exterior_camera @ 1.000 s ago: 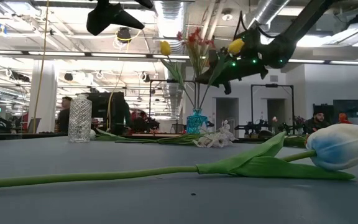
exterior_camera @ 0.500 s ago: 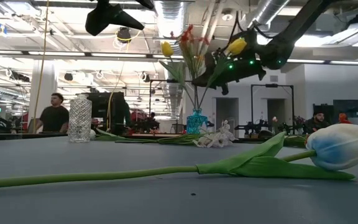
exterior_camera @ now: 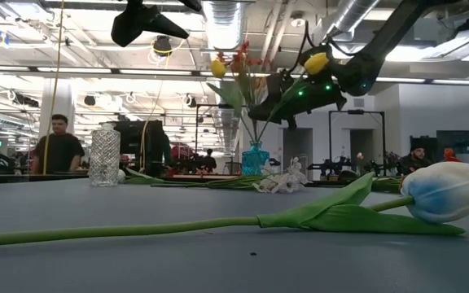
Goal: Sort flowers into vase by color
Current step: Put the bottom orange flowers into the blue vase
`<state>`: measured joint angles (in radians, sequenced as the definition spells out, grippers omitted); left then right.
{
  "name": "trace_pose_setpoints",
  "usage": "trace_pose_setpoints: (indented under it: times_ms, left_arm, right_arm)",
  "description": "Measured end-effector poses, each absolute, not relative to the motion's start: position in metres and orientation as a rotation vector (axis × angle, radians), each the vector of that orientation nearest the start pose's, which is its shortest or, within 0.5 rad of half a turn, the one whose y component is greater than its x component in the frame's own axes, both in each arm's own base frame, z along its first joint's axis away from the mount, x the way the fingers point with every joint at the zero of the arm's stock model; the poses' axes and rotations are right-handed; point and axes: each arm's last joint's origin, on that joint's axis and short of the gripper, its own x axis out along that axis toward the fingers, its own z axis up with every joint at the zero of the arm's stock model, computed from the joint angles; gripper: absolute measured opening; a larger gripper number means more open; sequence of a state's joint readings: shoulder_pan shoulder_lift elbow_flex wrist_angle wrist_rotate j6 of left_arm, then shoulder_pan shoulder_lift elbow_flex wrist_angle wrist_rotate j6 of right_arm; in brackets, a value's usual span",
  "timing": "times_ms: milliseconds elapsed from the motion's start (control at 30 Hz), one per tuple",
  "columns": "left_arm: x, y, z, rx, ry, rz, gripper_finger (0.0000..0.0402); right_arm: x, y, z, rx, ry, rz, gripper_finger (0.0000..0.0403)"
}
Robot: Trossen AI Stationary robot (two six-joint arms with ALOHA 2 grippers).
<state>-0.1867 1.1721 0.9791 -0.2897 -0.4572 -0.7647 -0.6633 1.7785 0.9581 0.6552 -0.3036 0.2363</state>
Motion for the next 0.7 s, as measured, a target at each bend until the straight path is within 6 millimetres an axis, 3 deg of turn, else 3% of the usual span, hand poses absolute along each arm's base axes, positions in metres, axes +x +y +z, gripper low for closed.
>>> trace_pose_setpoints:
  times_ms: [467,567,700]
  left_arm:
    - [0.250,-0.035,0.314,-0.528,0.357,0.409,0.0213]
    - [0.250,-0.035,0.314,-0.515,0.359,0.407,0.0213]
    - [0.250,-0.035,0.314,-0.503,0.364,0.399,0.0213]
  right_arm:
    - [0.271,-0.218,0.239,0.257,0.296,-0.372,0.0222]
    - [0.268,-0.213,0.236,0.225,0.369,-0.354,0.0242]
    - [0.261,-0.208,0.250,0.205,0.352,-0.362,0.0249]
